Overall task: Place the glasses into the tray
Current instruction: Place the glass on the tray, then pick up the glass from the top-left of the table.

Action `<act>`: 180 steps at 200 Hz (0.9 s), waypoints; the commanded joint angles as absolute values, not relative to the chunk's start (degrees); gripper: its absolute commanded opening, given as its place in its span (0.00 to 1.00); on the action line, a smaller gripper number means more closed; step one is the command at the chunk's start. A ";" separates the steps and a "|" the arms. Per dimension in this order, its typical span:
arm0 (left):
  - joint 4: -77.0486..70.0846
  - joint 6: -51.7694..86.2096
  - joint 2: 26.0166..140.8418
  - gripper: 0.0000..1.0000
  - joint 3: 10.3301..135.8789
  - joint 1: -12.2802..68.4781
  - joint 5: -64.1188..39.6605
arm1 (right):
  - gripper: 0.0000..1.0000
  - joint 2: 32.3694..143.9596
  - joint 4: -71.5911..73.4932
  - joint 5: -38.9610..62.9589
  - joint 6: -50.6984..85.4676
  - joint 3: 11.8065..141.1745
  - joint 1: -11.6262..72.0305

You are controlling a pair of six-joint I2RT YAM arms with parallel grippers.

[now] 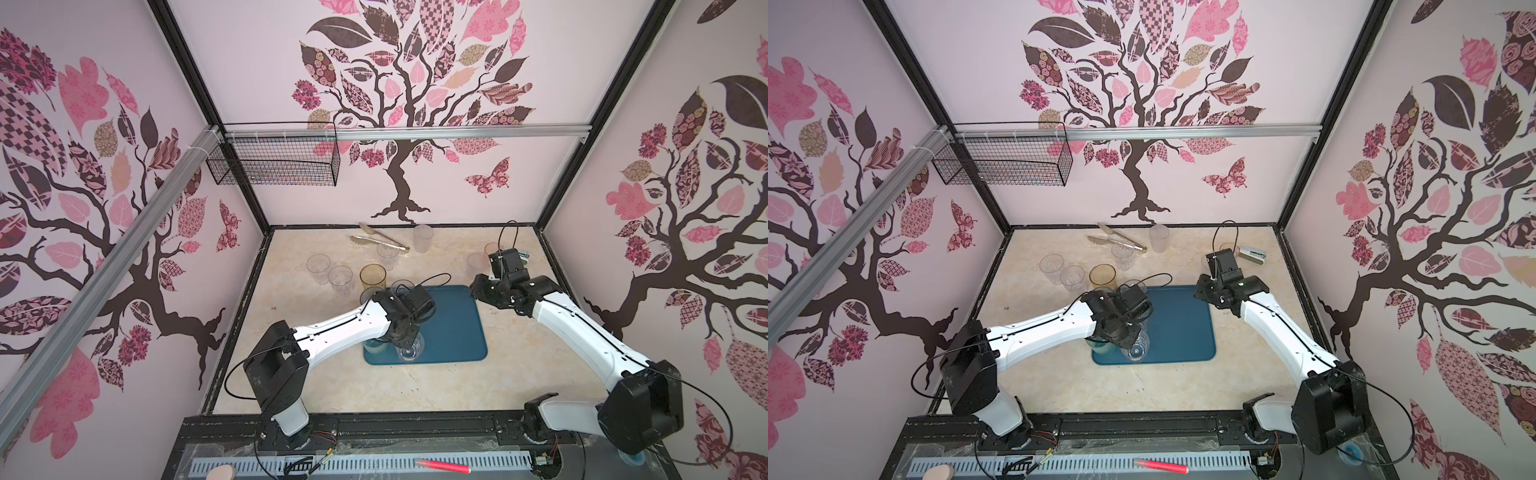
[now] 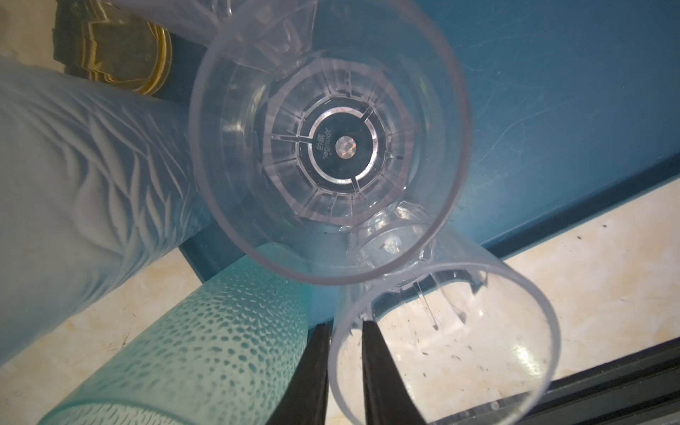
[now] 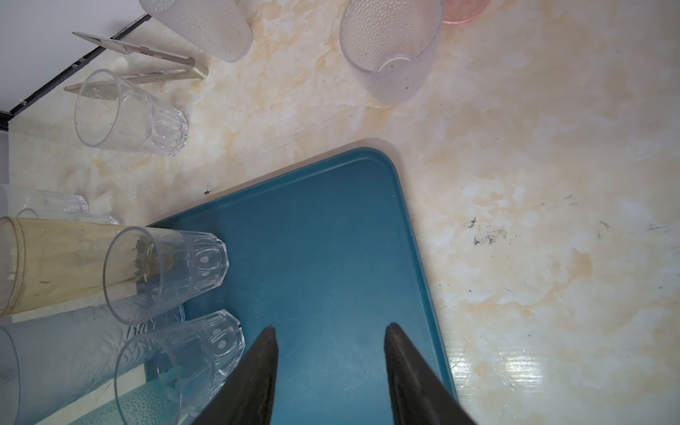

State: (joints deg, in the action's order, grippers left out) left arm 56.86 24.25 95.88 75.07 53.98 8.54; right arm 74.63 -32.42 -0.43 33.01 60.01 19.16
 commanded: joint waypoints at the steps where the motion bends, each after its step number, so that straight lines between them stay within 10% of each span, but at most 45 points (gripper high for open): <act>1: 59.14 23.23 93.22 0.21 79.07 53.96 8.53 | 0.50 75.18 -31.74 -0.16 33.31 61.45 19.64; 94: 68.77 21.10 83.80 0.27 92.92 49.44 14.12 | 0.51 79.56 -31.15 -0.69 32.61 65.76 22.26; 180: 59.59 17.25 81.58 0.37 86.30 16.27 7.44 | 0.56 82.19 -30.73 0.87 30.93 68.37 25.47</act>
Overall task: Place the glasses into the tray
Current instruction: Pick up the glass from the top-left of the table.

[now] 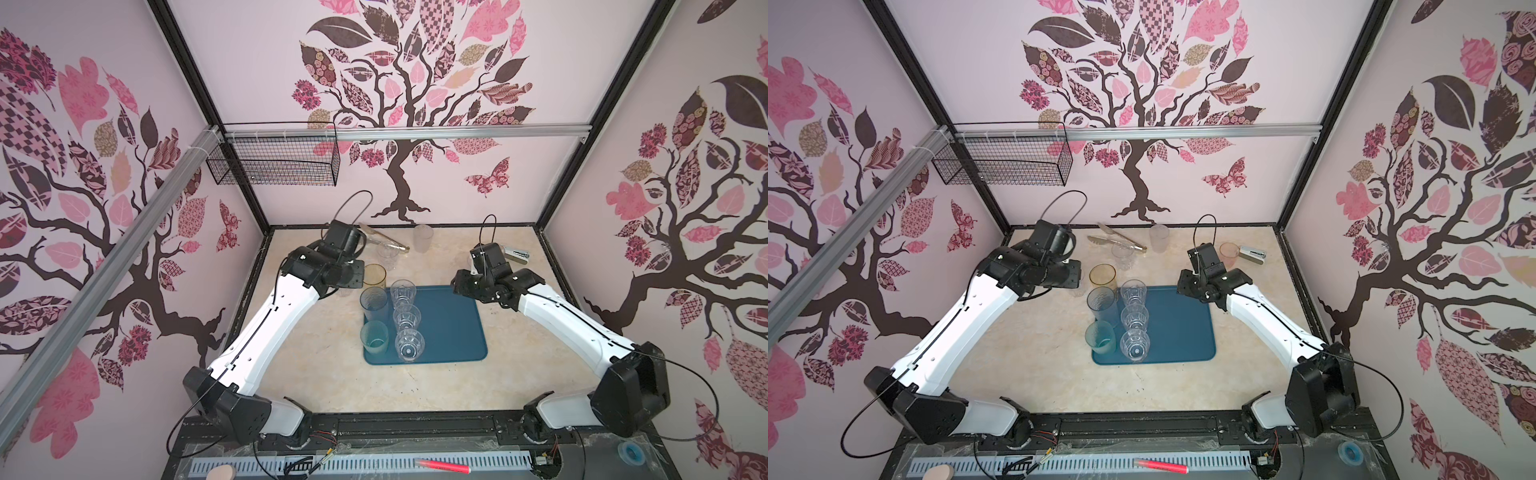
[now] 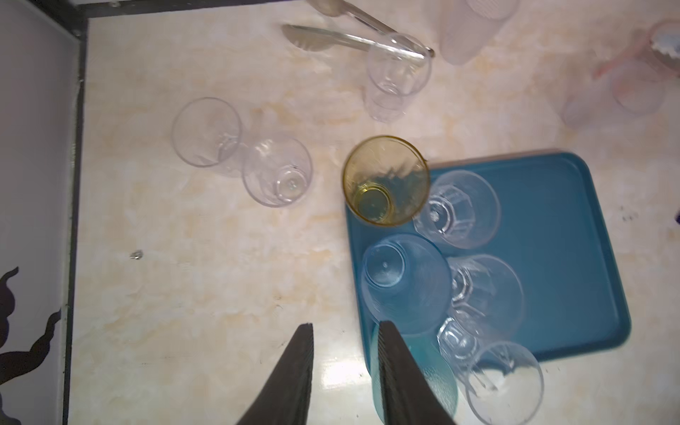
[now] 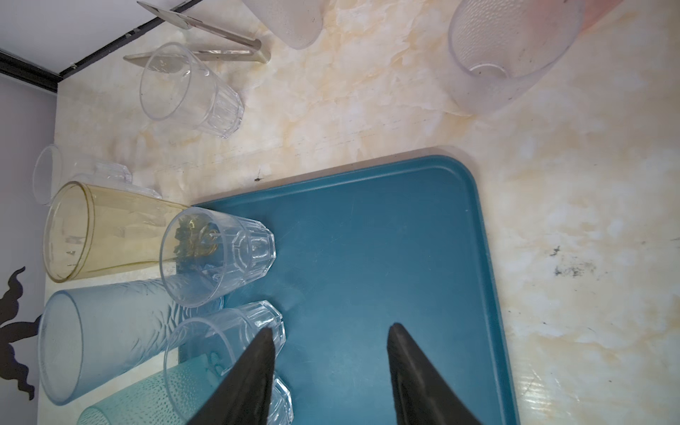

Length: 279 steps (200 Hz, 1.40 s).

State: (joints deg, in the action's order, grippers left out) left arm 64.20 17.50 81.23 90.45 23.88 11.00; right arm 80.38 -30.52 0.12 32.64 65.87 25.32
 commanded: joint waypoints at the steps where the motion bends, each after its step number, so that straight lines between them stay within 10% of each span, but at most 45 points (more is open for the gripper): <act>1: 59.41 17.37 81.61 0.37 86.09 15.82 7.19 | 0.56 82.27 -30.79 0.92 30.89 68.46 25.52; 57: 48.59 24.92 84.50 0.46 76.69 0.43 -6.23 | 0.69 84.13 -31.96 3.11 27.87 68.83 26.17; 279: 45.31 24.63 103.18 0.46 79.59 4.59 -3.45 | 0.70 81.82 -29.60 1.29 28.13 64.50 26.80</act>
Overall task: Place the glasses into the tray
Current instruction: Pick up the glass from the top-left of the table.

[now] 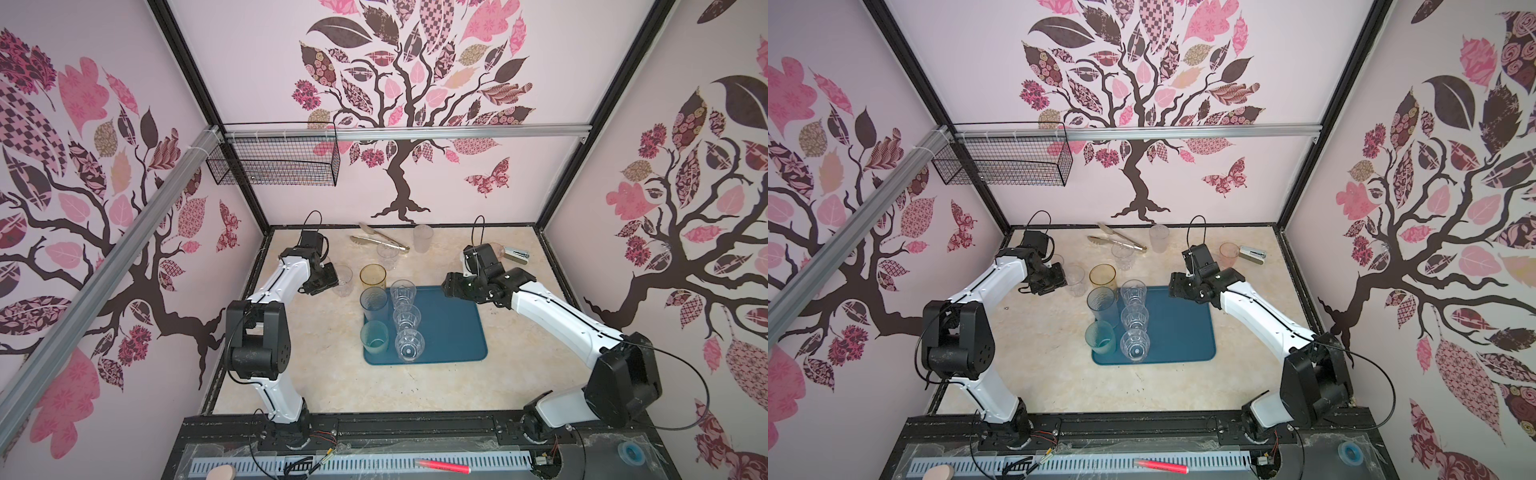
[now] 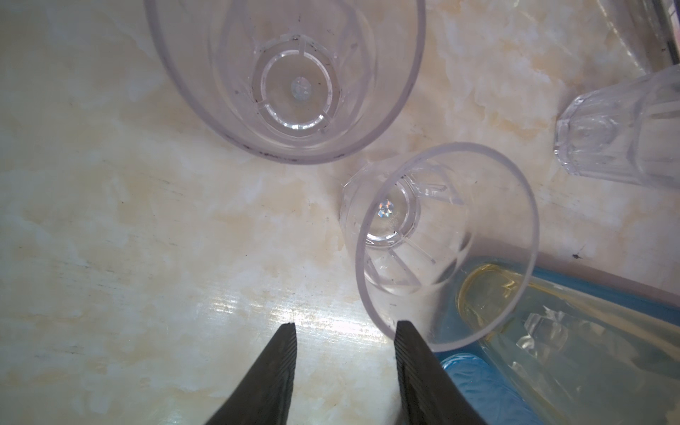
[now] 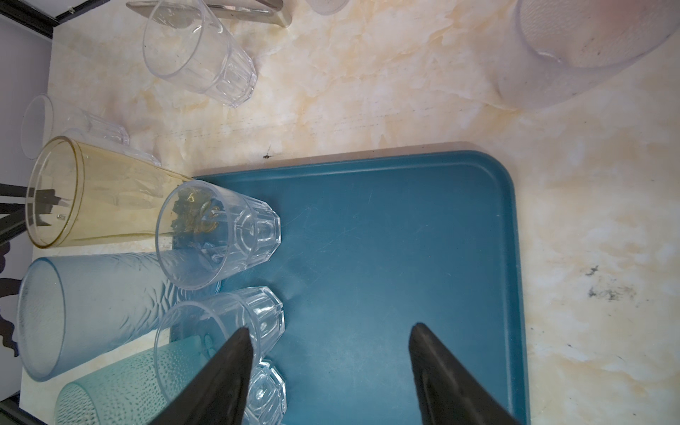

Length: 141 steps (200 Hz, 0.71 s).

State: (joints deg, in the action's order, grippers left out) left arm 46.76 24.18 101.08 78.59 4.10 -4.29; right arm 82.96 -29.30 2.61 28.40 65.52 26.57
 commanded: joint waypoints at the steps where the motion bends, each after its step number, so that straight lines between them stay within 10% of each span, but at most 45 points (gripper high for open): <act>1: 45.24 24.66 103.23 0.46 79.57 4.58 -3.44 | 0.70 81.78 -29.61 1.31 28.13 64.46 26.80; 141: 44.42 24.60 107.04 0.24 82.67 4.61 -2.74 | 0.69 81.81 -29.66 1.93 28.87 64.14 26.98</act>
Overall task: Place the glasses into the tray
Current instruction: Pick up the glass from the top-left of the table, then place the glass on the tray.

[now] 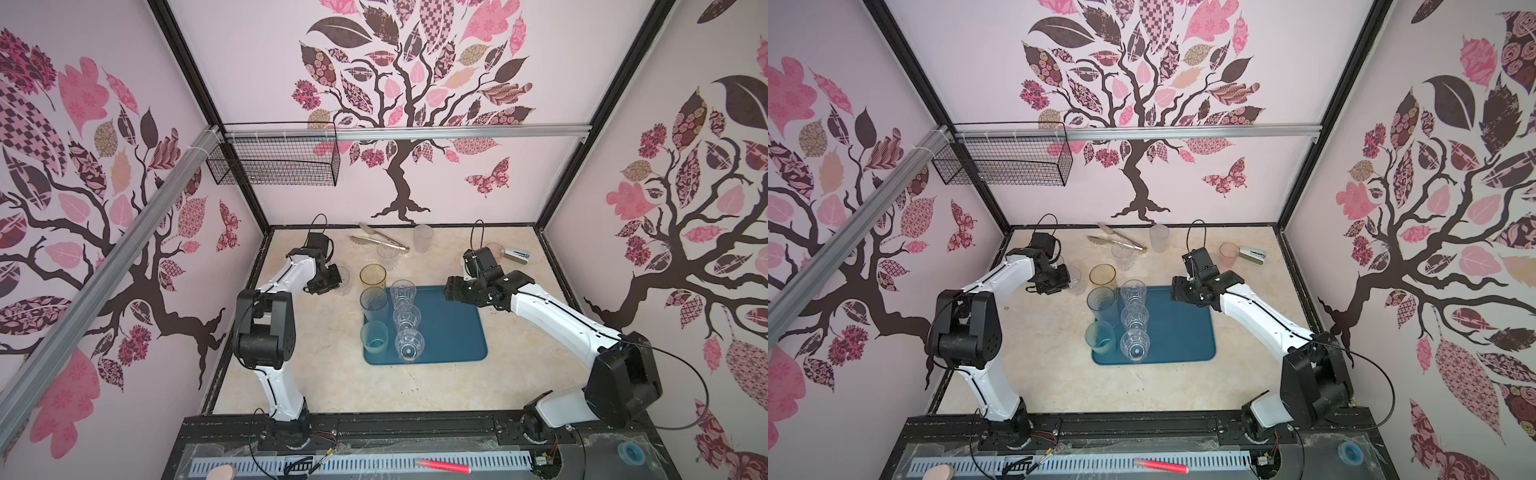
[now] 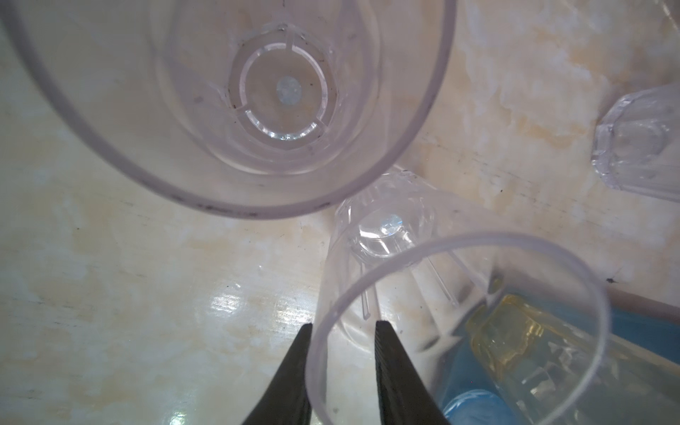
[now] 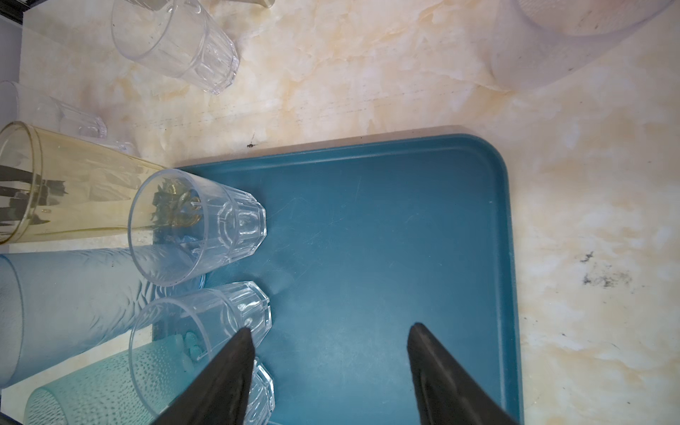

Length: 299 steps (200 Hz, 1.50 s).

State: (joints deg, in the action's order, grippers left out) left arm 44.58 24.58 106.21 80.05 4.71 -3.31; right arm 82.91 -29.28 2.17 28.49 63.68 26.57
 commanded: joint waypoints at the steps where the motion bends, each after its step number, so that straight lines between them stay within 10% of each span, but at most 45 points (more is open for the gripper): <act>1: 44.36 24.61 107.09 0.23 82.64 4.64 -2.73 | 0.69 81.77 -29.68 1.89 28.89 64.15 26.98; 60: 45.82 24.38 104.78 0.00 83.06 4.72 -2.20 | 0.69 80.78 -30.15 0.97 28.81 63.78 26.98; 171: 57.07 26.26 83.10 0.00 89.71 11.57 6.48 | 0.69 79.57 -31.33 -2.16 28.12 65.63 26.65; 233: 59.65 26.83 94.25 0.00 107.12 35.76 6.70 | 0.69 74.23 -31.51 -1.87 29.51 62.58 16.95; 299: 59.82 24.73 110.76 0.00 114.67 43.88 3.79 | 0.69 70.35 -30.85 -2.61 31.63 58.56 11.98</act>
